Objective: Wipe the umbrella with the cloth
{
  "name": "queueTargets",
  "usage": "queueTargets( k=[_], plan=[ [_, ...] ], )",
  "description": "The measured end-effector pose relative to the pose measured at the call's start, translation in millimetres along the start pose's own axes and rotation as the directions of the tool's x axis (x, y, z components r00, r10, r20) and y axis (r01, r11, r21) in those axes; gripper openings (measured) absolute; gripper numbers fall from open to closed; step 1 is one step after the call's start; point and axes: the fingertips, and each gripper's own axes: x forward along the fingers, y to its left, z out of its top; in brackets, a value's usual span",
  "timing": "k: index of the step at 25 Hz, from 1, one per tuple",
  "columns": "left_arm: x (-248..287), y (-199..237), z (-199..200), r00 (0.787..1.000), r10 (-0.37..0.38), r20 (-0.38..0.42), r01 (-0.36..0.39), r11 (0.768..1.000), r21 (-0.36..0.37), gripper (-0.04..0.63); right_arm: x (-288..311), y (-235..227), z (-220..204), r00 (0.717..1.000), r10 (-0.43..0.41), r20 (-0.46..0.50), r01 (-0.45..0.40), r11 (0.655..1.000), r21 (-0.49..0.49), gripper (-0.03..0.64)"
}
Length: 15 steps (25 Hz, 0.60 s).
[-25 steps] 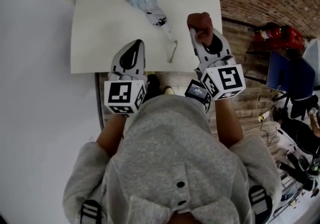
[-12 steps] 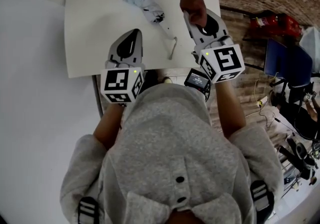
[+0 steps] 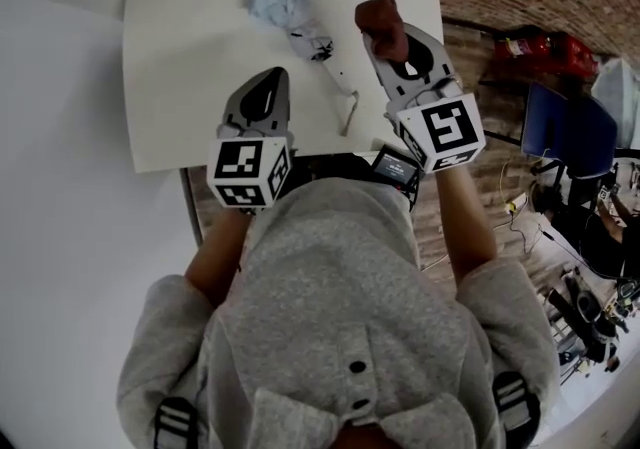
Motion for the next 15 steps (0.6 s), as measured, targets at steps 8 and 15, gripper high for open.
queueTargets(
  k=[8, 15],
  plan=[
    [34.3, -10.0, -31.9, 0.995, 0.038, -0.087, -0.044, 0.997, -0.068, 0.015, 36.1, -7.1, -28.1, 0.991, 0.129, -0.028, -0.130, 0.989, -0.070, 0.100],
    [58.7, -25.6, -68.8, 0.988, 0.057, -0.147, -0.079, 0.986, -0.148, 0.017, 84.4, -5.0, -56.2, 0.968, 0.243, -0.068, -0.252, 0.943, -0.218, 0.100]
  ],
)
